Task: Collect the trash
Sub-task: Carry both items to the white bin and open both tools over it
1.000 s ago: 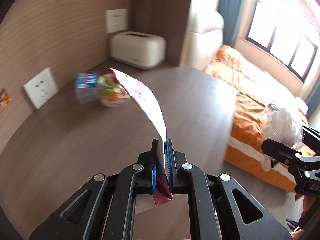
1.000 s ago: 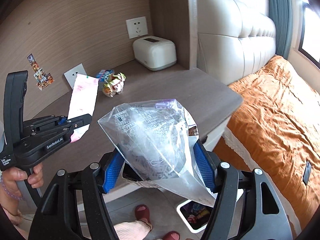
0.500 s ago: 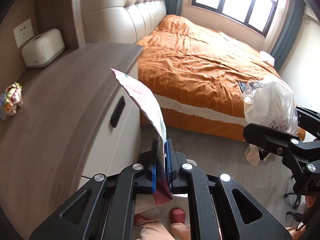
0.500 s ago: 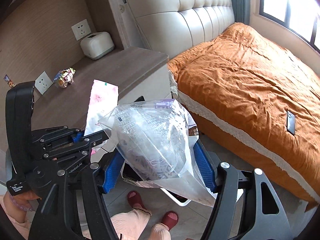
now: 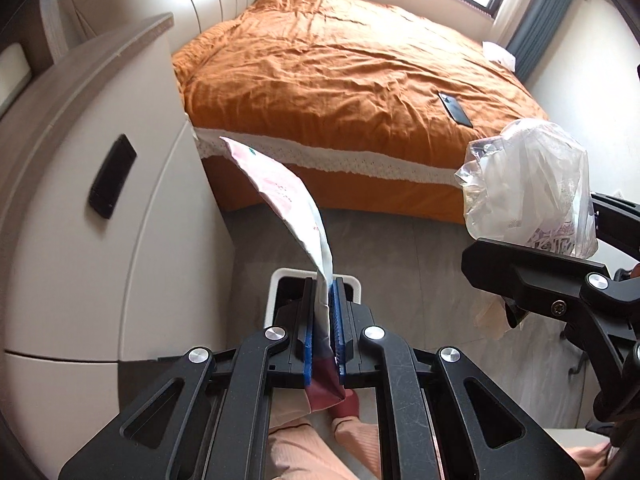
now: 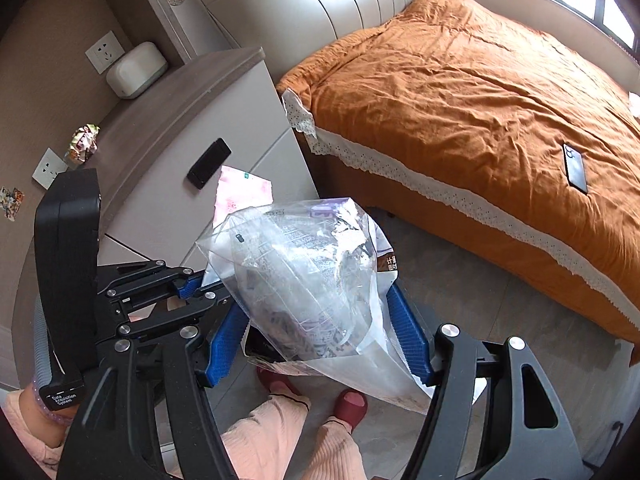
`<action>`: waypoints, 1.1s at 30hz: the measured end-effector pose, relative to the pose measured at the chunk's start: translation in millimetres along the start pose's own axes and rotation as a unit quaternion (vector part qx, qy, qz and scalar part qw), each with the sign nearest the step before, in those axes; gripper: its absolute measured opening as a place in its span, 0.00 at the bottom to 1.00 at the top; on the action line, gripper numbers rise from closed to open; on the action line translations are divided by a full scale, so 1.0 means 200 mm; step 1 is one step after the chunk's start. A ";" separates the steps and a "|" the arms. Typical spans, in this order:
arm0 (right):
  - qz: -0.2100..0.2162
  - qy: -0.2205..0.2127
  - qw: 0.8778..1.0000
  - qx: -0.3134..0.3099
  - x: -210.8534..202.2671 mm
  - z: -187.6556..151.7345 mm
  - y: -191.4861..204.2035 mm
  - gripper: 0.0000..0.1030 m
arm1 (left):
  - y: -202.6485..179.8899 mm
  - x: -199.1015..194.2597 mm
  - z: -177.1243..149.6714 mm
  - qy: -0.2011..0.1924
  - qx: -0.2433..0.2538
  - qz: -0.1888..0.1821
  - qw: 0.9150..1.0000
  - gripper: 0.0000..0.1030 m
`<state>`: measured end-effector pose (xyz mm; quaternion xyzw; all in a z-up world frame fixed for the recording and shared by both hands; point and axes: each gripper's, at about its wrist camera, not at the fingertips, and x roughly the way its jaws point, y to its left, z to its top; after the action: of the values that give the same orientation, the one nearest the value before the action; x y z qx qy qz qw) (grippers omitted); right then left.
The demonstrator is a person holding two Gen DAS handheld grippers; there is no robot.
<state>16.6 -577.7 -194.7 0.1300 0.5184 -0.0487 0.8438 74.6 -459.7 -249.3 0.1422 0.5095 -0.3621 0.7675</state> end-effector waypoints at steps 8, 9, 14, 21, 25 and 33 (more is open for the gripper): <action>-0.010 0.055 0.998 0.024 0.47 -0.12 -0.13 0.66 | 0.08 0.47 -0.14 0.047 -0.006 -0.040 0.998 0.08; -0.012 0.061 0.998 0.026 0.53 -0.14 -0.16 0.66 | 0.10 0.54 -0.16 0.053 -0.008 -0.046 0.998 0.08; -0.010 0.090 0.995 0.034 0.89 -0.23 -0.25 0.81 | 0.19 0.93 -0.26 0.080 -0.025 -0.067 0.994 0.10; -0.030 0.122 0.990 0.057 1.18 -0.35 -0.37 0.94 | 0.25 1.22 -0.33 0.093 -0.045 -0.058 0.993 0.95; -0.034 0.128 0.989 0.068 1.17 -0.36 -0.38 0.95 | 0.26 1.22 -0.35 0.105 -0.060 -0.062 0.991 0.95; -0.028 0.103 0.991 0.078 0.93 -0.24 -0.29 0.95 | 0.25 0.90 -0.30 0.096 -0.072 -0.049 0.992 0.95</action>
<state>47.5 -610.3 -389.2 0.1846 0.6011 -0.0990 0.7713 107.6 -463.2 -443.0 0.0957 0.6120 -0.3459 0.7047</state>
